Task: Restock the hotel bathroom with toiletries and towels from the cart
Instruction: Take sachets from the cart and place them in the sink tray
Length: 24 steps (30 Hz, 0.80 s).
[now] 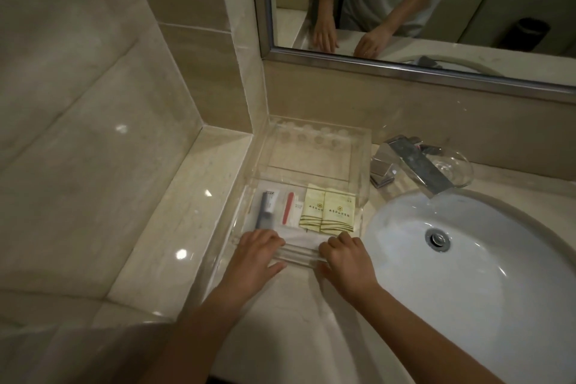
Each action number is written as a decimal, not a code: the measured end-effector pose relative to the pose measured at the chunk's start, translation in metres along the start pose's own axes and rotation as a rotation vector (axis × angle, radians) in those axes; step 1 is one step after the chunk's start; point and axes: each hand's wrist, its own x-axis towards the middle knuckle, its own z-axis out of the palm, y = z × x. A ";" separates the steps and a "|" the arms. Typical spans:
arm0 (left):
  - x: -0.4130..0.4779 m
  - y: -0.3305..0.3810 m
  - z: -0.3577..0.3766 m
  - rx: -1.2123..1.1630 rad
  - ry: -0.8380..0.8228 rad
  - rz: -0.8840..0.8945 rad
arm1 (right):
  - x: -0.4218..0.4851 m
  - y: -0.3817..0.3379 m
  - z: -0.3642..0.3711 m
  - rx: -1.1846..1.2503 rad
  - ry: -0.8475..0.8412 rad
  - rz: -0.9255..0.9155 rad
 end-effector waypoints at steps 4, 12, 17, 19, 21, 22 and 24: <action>0.005 0.001 0.007 0.036 0.000 -0.002 | 0.000 -0.002 -0.003 -0.052 0.076 -0.020; 0.020 -0.004 0.000 0.041 -0.017 0.102 | -0.001 0.002 -0.008 -0.066 0.150 -0.061; 0.033 -0.008 -0.009 0.032 -0.008 0.121 | 0.007 0.008 -0.017 -0.050 0.158 -0.032; 0.040 -0.010 -0.009 0.047 -0.022 0.114 | 0.012 0.009 -0.018 -0.059 0.153 -0.026; 0.047 -0.011 -0.010 0.065 -0.032 0.108 | 0.017 0.011 -0.019 -0.079 0.150 -0.022; 0.051 -0.011 -0.011 0.083 -0.024 0.106 | 0.020 0.012 -0.019 -0.086 0.153 -0.016; 0.058 -0.011 -0.009 0.164 0.021 0.096 | 0.028 0.016 -0.020 -0.095 0.163 0.008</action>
